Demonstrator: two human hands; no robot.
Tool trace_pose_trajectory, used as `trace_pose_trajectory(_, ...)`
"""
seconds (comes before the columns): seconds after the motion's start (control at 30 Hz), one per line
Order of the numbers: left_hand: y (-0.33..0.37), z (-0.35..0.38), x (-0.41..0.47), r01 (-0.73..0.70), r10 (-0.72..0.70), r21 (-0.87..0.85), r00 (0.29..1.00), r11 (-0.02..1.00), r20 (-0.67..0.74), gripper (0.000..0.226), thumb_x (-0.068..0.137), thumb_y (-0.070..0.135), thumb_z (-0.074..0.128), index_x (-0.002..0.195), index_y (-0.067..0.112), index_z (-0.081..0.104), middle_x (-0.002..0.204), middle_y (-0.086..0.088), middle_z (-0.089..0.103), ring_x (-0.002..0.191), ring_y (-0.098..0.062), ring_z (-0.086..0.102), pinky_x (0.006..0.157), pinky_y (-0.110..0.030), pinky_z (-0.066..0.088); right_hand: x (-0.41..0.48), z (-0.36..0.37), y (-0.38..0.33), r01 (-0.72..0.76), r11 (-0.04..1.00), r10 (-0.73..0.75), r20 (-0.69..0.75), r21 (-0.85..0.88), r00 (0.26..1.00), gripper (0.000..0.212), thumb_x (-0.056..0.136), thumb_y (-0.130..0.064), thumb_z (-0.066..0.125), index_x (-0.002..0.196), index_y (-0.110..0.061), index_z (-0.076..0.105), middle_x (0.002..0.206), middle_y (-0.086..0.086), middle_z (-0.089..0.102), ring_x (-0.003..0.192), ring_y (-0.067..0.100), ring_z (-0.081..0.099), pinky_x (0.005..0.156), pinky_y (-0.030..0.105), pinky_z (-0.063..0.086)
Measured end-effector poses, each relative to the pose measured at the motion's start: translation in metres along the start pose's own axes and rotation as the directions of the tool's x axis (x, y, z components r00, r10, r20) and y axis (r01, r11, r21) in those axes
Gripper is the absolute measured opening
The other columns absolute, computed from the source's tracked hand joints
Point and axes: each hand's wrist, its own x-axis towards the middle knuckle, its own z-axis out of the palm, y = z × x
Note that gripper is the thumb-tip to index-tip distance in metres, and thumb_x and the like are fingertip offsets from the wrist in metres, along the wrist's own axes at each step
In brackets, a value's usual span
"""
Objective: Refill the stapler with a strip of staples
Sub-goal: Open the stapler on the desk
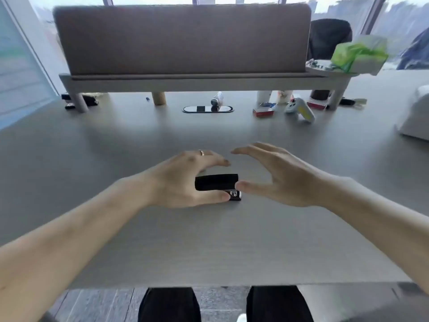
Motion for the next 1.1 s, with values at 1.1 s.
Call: trace_pose_trajectory(1.1, 0.015, 0.060, -0.027, -0.229, -0.314, -0.670, 0.747, 0.706, -0.586, 0.014, 0.098, 0.027, 0.064, 0.106, 0.016, 0.061, 0.093, -0.012, 0.070, 0.084, -0.030, 0.066, 0.084, -0.043, 0.054, -0.033, 0.074, -0.005, -0.146, 0.900, 0.222, -0.144, 0.411, 0.964, 0.064, 0.078, -0.034, 0.092, 0.134, -0.034, 0.060, 0.099, -0.012, 0.078, 0.090, 0.007, 0.071, 0.082, 0.011, 0.051)
